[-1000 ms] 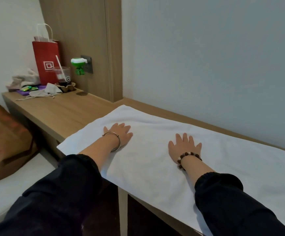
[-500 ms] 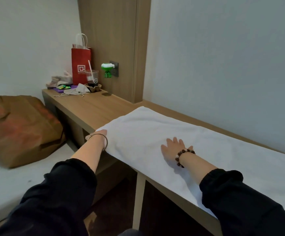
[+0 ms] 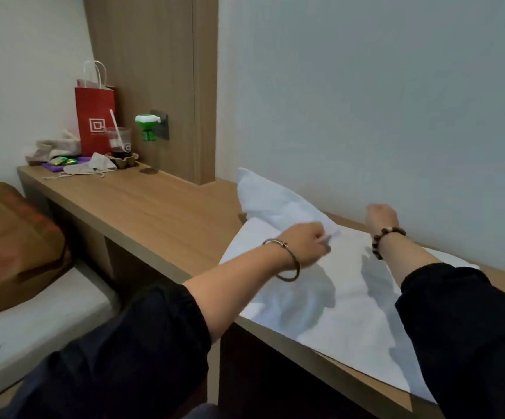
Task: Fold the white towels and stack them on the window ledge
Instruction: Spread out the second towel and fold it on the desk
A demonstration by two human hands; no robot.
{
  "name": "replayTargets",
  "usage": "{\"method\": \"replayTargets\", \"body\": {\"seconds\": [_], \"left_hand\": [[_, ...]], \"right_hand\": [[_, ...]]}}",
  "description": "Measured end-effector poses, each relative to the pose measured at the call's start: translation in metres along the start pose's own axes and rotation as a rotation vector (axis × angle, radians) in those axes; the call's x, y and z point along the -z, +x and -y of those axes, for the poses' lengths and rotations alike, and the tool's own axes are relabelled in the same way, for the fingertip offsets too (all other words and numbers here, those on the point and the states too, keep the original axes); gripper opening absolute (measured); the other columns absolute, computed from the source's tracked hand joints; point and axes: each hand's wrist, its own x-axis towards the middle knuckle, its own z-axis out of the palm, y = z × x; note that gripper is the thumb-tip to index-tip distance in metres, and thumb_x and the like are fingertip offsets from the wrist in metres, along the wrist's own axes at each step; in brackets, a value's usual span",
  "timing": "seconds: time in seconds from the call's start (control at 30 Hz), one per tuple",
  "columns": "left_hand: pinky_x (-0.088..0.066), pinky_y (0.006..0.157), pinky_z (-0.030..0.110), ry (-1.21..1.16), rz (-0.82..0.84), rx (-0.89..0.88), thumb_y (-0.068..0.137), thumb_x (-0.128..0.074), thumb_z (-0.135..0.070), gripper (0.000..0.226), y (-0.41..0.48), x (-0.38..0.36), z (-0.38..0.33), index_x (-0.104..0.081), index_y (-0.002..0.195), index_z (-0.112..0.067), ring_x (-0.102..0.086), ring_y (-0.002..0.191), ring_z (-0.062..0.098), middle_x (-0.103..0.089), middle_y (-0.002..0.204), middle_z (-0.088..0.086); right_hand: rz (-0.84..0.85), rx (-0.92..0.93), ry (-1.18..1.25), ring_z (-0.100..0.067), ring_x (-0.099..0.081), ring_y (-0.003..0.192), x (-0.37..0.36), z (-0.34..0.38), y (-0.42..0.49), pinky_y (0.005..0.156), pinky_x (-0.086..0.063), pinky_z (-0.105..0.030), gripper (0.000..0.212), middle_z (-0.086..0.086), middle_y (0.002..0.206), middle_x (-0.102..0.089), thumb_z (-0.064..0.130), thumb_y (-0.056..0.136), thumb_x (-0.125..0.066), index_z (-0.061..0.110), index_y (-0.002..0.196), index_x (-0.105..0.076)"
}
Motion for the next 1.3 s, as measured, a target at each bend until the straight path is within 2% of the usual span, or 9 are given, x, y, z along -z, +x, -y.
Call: {"method": "replayTargets", "body": {"seconds": [0.1,0.23,0.3,0.4,0.7,0.87,1.0,1.2,1.3], "left_hand": [[-0.040,0.090,0.039,0.307,0.355,-0.128,0.092,-0.055,-0.034,0.034,-0.016,-0.061,-0.011,-0.052,0.114,-0.008,-0.051,0.112,0.030,-0.054,0.122,0.010],[-0.018,0.108,0.060,0.517,0.311,-0.206,0.096,-0.036,-0.051,0.060,-0.026,-0.098,0.015,-0.021,0.145,-0.019,-0.014,0.143,0.023,-0.017,0.154,0.003],[-0.006,0.112,0.061,0.548,0.312,-0.217,0.096,-0.027,-0.056,0.065,-0.028,-0.098,0.028,-0.006,0.151,-0.027,0.001,0.146,0.019,0.000,0.160,-0.003],[-0.002,0.113,0.060,0.585,0.315,-0.205,0.097,-0.022,-0.058,0.064,-0.028,-0.091,0.042,-0.003,0.151,-0.031,0.005,0.146,0.015,0.005,0.159,-0.009],[-0.003,0.116,0.049,0.505,0.263,-0.225,0.091,-0.035,-0.065,0.072,-0.006,-0.051,0.096,-0.012,0.151,-0.033,-0.003,0.146,0.012,-0.007,0.159,-0.009],[-0.047,0.092,0.039,0.481,0.062,-0.525,0.094,-0.042,-0.043,0.046,-0.006,-0.051,0.095,-0.050,0.132,-0.019,-0.051,0.115,0.025,-0.052,0.135,0.003],[-0.050,0.051,0.034,0.556,-0.075,-0.763,0.091,-0.034,-0.028,0.035,-0.002,-0.060,0.104,-0.063,0.089,-0.009,-0.059,0.073,0.027,-0.064,0.085,0.006],[-0.044,0.071,0.037,0.271,-0.260,-0.400,0.094,-0.034,-0.028,0.033,-0.004,-0.040,0.071,-0.059,0.099,-0.008,-0.059,0.086,0.029,-0.064,0.095,0.008],[-0.041,0.065,0.029,-0.074,-0.251,-0.297,0.095,-0.041,-0.023,0.025,-0.008,-0.022,0.042,-0.060,0.084,-0.010,-0.053,0.069,0.015,-0.060,0.075,0.001]], "right_hand": [[-0.057,0.026,-0.119,-0.035,-0.051,0.092,0.029,-0.016,0.010,0.070,-0.033,-0.030,0.031,-0.022,0.100,-0.054,0.011,0.096,-0.033,-0.007,0.106,-0.056],[0.211,0.144,-0.313,-0.027,-0.048,0.077,0.028,-0.035,-0.002,0.056,-0.030,-0.031,0.028,-0.013,0.079,-0.048,0.018,0.096,-0.038,0.007,0.073,-0.049],[0.444,0.104,-0.487,-0.030,-0.052,0.106,0.017,-0.049,-0.009,0.082,-0.039,-0.034,0.030,-0.015,0.111,-0.054,0.029,0.099,-0.040,0.007,0.110,-0.057],[0.604,0.031,-0.660,-0.030,-0.041,0.129,0.003,-0.059,-0.020,0.101,-0.033,-0.037,0.061,-0.010,0.146,-0.038,0.045,0.096,-0.042,0.010,0.144,-0.028],[0.444,0.086,-0.726,-0.031,-0.045,0.119,-0.058,-0.047,-0.019,0.089,-0.038,-0.036,0.049,-0.010,0.131,-0.049,0.041,0.090,-0.047,0.013,0.131,-0.045],[0.257,0.110,-0.737,-0.030,-0.041,0.121,-0.071,-0.039,-0.016,0.092,-0.036,-0.040,0.044,-0.008,0.126,-0.049,0.043,0.091,-0.044,0.019,0.127,-0.047],[0.225,0.097,-0.582,-0.034,-0.054,0.098,-0.081,-0.038,-0.009,0.080,-0.041,-0.036,0.026,-0.012,0.096,-0.058,0.034,0.090,-0.042,0.018,0.072,-0.052],[0.268,-0.024,-0.287,-0.025,-0.050,0.079,-0.053,-0.010,-0.007,0.064,-0.038,-0.027,0.017,-0.011,0.087,-0.054,0.012,0.094,-0.037,0.004,0.088,-0.050],[0.047,-0.079,-0.027,-0.024,-0.038,0.060,-0.020,0.000,-0.002,0.054,-0.030,-0.028,0.016,-0.005,0.070,-0.044,0.015,0.089,-0.040,0.006,0.078,-0.048]]}}
